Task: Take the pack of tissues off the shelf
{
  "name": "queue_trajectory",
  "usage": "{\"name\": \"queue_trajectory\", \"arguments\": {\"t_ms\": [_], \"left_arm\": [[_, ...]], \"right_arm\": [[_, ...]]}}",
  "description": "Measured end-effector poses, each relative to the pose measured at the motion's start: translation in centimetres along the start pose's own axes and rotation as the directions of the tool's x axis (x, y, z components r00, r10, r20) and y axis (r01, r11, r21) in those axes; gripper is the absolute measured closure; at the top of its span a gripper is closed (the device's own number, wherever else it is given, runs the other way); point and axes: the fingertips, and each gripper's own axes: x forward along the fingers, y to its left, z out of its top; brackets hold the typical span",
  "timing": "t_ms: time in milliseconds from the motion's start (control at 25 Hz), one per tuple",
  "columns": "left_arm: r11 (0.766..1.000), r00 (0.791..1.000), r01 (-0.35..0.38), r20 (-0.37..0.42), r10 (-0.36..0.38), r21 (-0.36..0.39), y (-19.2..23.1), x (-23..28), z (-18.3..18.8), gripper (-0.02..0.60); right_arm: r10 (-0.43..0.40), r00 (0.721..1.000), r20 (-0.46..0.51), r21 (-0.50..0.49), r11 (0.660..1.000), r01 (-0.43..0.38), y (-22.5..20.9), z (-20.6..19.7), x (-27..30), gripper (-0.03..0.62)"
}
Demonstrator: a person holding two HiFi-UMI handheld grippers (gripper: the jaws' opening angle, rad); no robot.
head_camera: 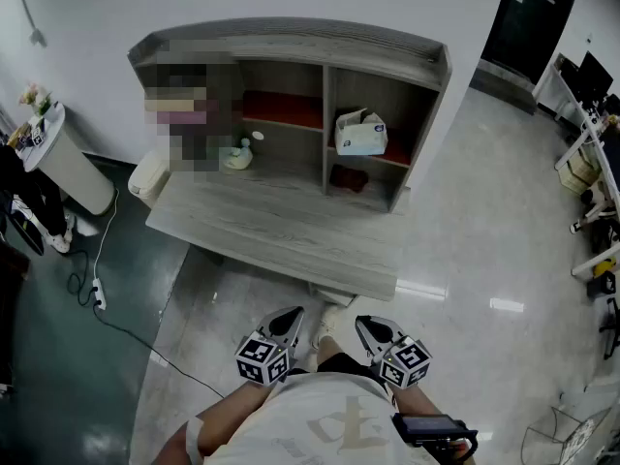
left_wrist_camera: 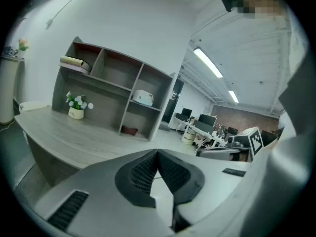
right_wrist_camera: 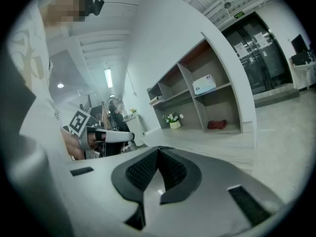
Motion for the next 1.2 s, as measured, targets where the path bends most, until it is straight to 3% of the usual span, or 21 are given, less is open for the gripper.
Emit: {"name": "queue_trajectory", "arguments": {"t_ms": [200,1200], "left_arm": [[0.999,0.999,0.039,0.017,-0.039,0.007,-1.1,-1.2,0.0,0.569],[0.999,0.996,0.02,0.087,-0.017,-0.032,0.0,-3.4,0.5,0.569]], "right_arm": [[-0.012,1.0,-0.002,-0.001,1.0,0.012,1.2,-0.6,-0.8,0.589],[-0.027,1.0,0.004,-0.046,0.999,0.027,3.4,0.4,-1.3,0.589]]}}
